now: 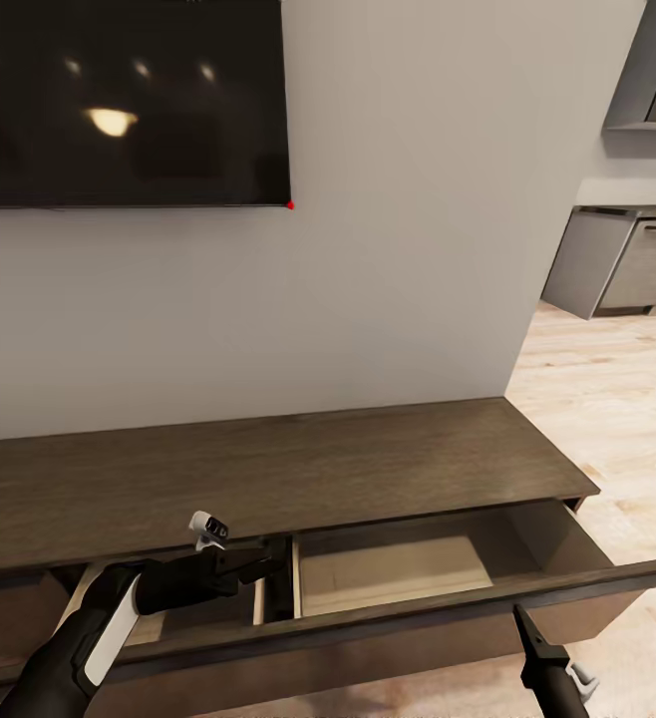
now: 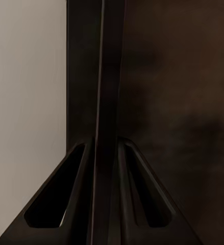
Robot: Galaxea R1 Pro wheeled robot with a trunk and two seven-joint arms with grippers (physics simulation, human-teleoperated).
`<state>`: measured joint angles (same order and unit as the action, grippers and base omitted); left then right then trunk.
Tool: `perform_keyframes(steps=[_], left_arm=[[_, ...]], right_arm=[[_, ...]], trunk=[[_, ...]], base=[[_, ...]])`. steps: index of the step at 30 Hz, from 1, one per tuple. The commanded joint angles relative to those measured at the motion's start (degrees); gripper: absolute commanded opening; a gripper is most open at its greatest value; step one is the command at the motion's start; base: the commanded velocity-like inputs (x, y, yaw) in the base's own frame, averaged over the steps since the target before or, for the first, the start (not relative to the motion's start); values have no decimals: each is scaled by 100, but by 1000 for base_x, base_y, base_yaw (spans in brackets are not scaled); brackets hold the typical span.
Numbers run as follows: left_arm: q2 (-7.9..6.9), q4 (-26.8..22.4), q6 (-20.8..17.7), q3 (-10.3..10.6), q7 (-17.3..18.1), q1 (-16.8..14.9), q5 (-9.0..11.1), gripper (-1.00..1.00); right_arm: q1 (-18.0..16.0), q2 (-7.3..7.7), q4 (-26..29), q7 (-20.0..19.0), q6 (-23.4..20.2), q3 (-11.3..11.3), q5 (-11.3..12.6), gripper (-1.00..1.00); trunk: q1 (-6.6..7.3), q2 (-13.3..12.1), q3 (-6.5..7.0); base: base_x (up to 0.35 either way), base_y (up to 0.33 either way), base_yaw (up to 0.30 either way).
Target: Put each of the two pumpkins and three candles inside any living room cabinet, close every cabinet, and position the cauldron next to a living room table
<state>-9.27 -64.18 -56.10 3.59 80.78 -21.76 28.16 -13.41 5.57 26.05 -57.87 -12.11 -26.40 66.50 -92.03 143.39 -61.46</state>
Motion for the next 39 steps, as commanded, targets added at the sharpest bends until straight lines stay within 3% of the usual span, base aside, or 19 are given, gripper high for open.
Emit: perform_keyframes(steps=[1, 39], left_arm=[[-5, 2, -59, 13, 8, -4, 23, 100], [0, 2, -59, 19, 8, -3, 16, 100]], right_arm=[[-4, -3, 5, -101, -107, 294, 38, -100], [-4, -3, 6, -102, -107, 294, 38, -100]], trunk=[[2, 3, -4], [2, 3, -4]], base=[[-13, 0, 0], [-54, 0, 0]])
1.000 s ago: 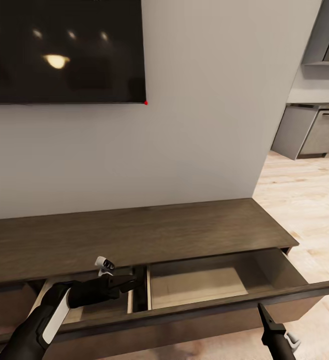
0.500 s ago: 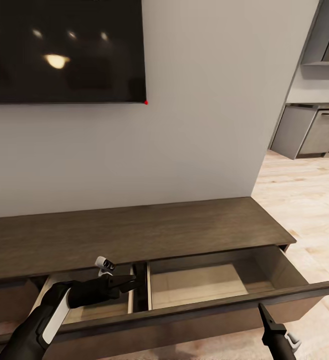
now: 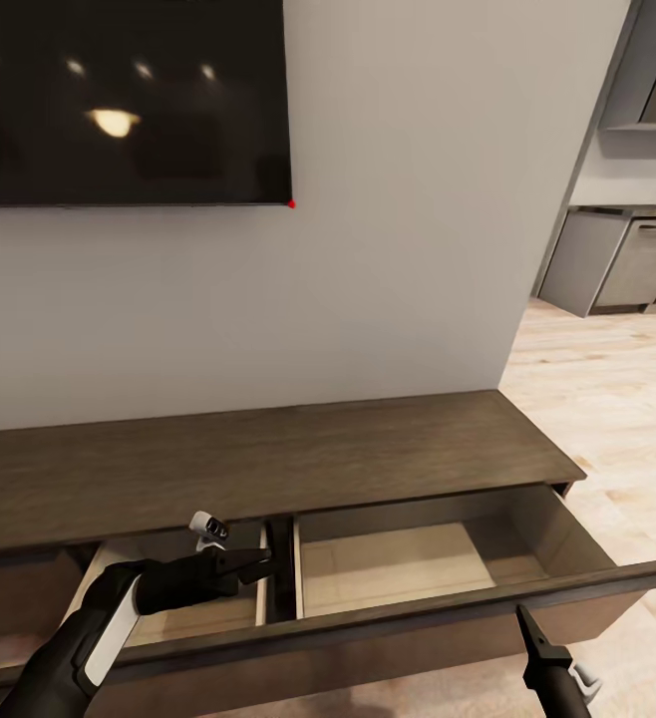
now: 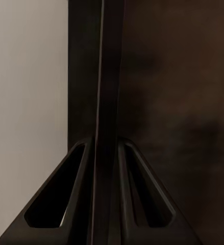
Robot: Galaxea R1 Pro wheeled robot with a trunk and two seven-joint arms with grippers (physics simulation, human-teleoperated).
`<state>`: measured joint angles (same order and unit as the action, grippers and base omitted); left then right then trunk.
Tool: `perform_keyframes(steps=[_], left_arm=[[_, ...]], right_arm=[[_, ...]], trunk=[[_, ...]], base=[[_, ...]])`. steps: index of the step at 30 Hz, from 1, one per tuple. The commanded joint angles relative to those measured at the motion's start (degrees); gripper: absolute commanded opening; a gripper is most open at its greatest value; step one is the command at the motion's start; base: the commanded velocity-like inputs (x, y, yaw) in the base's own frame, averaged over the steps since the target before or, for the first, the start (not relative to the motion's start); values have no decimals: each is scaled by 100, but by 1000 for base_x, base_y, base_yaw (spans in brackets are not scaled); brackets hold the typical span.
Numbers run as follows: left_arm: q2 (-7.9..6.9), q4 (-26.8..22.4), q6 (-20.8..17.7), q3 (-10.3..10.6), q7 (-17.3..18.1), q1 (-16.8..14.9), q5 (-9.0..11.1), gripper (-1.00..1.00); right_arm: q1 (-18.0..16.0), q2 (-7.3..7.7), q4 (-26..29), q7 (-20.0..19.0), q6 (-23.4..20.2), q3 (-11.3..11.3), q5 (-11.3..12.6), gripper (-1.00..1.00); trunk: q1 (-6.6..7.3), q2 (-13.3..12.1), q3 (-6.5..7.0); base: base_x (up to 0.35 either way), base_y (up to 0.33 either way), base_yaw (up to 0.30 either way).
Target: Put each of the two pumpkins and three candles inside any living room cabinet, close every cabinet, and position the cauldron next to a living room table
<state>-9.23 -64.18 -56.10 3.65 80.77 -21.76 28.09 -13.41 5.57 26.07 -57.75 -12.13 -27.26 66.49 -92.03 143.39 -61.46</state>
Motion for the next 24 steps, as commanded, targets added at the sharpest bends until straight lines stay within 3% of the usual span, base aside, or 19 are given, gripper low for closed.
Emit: perform_keyframes(steps=[1, 24], left_arm=[[-5, 2, -59, 13, 8, -4, 22, 100], [-1, 2, -59, 13, 9, -4, 21, 100]], right_arm=[[-4, -3, 4, -114, -105, 379, 39, -100], [-4, -3, 4, -114, -105, 379, 39, -100]], trunk=[[2, 3, -4], [2, 3, -4]], base=[[-19, 0, 0], [-49, 0, 0]])
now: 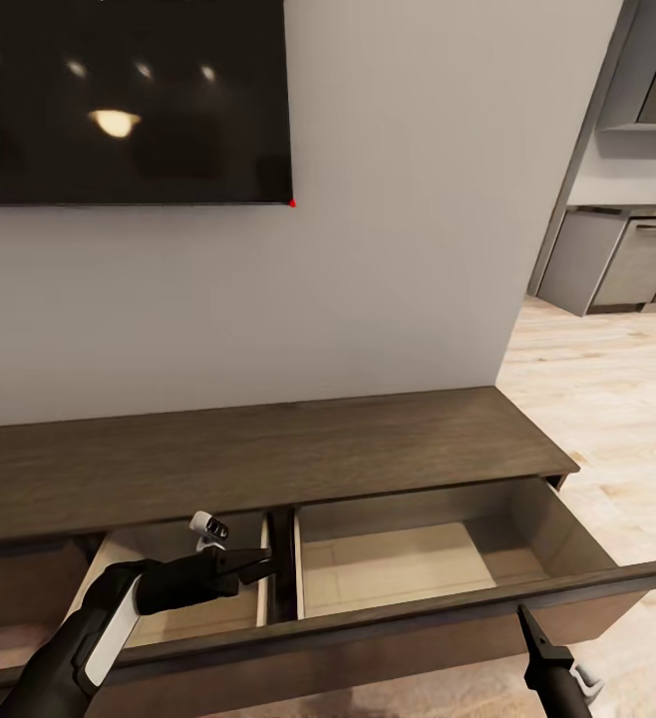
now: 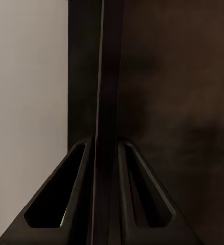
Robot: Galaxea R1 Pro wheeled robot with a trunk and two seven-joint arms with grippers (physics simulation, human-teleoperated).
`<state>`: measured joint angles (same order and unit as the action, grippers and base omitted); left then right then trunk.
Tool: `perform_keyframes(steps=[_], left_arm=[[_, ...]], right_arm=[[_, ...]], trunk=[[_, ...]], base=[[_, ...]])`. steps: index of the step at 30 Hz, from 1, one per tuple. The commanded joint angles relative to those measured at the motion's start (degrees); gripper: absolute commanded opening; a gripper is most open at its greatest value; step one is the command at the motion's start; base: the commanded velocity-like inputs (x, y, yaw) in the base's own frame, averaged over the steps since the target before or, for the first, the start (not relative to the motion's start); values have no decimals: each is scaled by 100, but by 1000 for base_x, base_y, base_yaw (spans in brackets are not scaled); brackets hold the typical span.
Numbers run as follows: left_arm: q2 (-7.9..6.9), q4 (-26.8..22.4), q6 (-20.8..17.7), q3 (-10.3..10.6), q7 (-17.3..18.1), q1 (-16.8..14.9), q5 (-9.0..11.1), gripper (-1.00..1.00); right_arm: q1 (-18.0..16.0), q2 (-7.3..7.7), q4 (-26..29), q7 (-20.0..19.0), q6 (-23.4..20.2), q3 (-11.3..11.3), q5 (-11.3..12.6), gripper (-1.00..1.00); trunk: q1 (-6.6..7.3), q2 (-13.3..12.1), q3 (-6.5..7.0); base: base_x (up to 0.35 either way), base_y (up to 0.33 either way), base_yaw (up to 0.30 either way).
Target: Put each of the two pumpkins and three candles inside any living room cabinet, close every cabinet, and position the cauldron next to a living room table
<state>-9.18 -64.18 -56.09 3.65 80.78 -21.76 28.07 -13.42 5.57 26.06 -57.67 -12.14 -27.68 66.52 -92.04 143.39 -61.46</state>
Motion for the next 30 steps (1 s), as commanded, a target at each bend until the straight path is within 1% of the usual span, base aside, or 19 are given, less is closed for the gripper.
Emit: perform_keyframes(steps=[1, 30], left_arm=[[-5, 2, -60, 13, 8, -4, 26, 100], [-5, 2, -60, 13, 4, -4, 31, 100]], right_arm=[[-3, -3, 4, -122, -105, 421, 36, -100], [-3, -3, 4, -122, -105, 421, 36, -100]], trunk=[[3, 3, -5], [3, 3, -5]], base=[[-46, 0, 0], [-48, 0, 0]])
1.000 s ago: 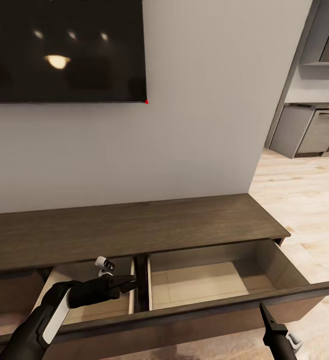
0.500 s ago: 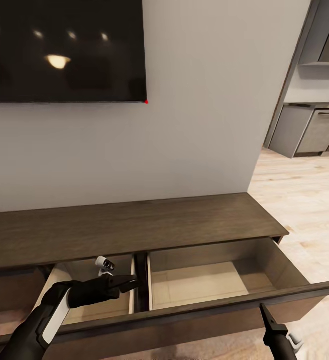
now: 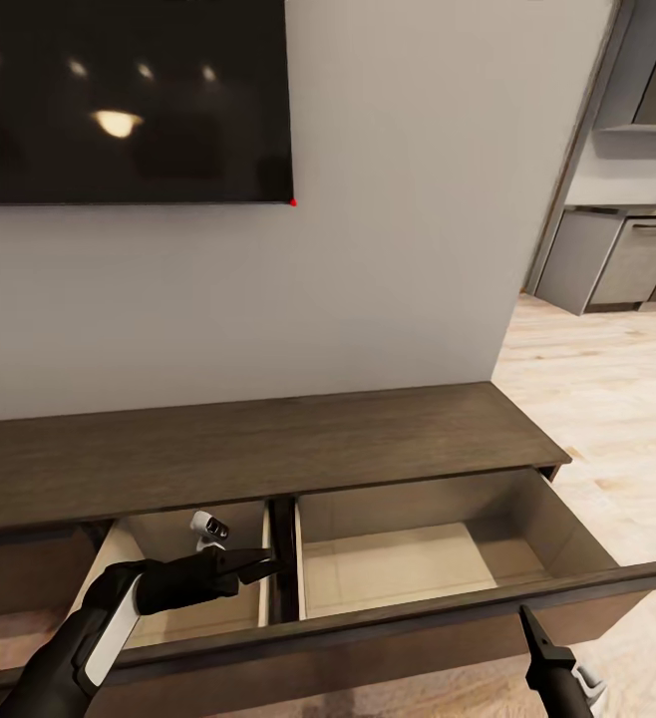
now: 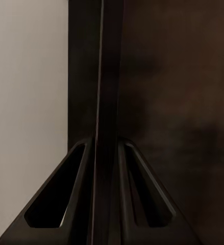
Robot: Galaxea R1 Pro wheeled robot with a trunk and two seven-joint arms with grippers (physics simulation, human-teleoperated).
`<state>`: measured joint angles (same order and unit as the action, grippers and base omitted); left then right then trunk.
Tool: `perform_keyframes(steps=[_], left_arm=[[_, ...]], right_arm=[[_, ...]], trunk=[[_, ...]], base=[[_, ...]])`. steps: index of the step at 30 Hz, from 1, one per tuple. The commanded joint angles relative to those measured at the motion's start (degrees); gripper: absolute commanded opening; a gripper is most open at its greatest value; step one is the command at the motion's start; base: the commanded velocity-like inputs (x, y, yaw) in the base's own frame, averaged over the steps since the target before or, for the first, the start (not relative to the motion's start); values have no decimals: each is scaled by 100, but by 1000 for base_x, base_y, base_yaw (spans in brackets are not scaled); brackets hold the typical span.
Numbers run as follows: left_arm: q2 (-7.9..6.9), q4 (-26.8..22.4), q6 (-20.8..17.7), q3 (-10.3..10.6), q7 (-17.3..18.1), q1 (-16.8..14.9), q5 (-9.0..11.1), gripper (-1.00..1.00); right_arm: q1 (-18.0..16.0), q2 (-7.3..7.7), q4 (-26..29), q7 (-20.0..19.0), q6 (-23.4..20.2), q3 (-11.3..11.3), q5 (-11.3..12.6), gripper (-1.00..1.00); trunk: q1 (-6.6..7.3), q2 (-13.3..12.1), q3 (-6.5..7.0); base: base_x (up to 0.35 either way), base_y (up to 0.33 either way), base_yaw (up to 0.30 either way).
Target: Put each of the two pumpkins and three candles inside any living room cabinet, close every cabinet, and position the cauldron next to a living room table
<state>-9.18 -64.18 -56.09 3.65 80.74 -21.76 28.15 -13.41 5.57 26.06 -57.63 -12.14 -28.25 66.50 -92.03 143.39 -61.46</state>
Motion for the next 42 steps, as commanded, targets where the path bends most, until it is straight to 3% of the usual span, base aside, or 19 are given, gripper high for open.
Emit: perform_keyframes(steps=[1, 42], left_arm=[[-5, 2, -59, 13, 8, -4, 23, 100], [-5, 2, -59, 13, 9, -3, 24, 100]], right_arm=[[-4, -3, 4, -126, -104, 478, 38, -100], [-4, -3, 5, -126, -104, 478, 38, -100]], trunk=[[2, 3, -4], [2, 3, -4]], base=[[-16, 0, 0], [-43, 0, 0]])
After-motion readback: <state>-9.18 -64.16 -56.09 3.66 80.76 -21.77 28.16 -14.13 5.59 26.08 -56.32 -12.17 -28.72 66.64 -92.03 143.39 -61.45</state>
